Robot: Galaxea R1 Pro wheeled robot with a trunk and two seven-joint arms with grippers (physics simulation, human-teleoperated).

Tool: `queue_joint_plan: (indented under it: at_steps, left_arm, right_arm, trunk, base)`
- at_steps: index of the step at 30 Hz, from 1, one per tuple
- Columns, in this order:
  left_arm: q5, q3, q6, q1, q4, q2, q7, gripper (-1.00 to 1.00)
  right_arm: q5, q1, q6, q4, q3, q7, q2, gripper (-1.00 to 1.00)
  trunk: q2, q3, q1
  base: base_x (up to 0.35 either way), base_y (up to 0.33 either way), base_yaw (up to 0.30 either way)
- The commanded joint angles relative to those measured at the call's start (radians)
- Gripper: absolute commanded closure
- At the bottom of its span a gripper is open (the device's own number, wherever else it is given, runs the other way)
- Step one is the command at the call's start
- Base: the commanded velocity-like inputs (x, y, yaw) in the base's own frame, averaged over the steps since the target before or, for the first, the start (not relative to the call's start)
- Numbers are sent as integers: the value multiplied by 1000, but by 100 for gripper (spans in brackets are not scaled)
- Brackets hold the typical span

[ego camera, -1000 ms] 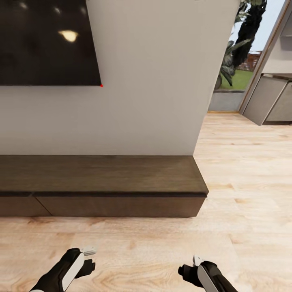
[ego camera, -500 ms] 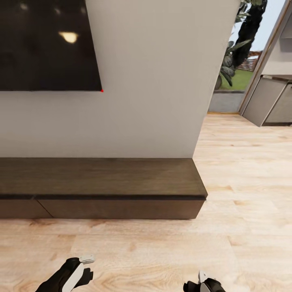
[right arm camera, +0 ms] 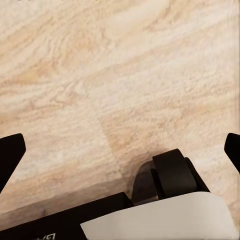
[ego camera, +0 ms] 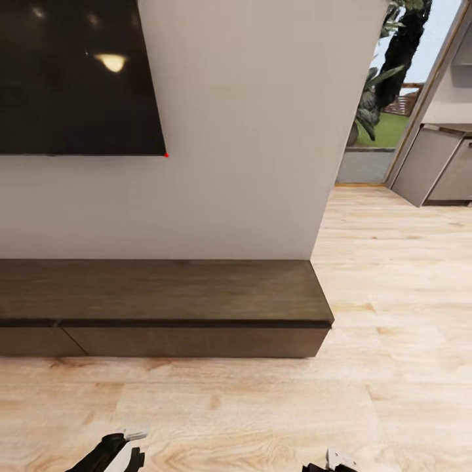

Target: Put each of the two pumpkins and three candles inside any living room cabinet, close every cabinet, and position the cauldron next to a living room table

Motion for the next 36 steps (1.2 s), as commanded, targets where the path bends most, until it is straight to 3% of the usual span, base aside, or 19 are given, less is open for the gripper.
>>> queue_joint_plan:
  at_steps: [1,16,23,36]
  left_arm:
    - [10,-9,-5,0,12,1,8,-100]
    - [12,-35,-115,0,134,-17,0,-100]
    - [10,-42,-182,0,221,-19,-105,-100]
    - [11,-43,-276,5,309,-21,-118,-100]
  right_arm:
    - [-8,0,-7,7,8,-8,-1,-100]
    - [-13,0,-168,153,6,-2,0,-100]
    - [-12,0,-180,166,7,1,-1,-100]
    - [-16,0,-288,236,6,1,-3,-100]
  trunk:
    - [7,2,-4]
    - [112,49,-62]
    - [161,71,-88]
    - [252,112,-138]
  base:
    - [0,0,0]
    - [0,0,0]
    - [0,0,0]
    - [0,0,0]
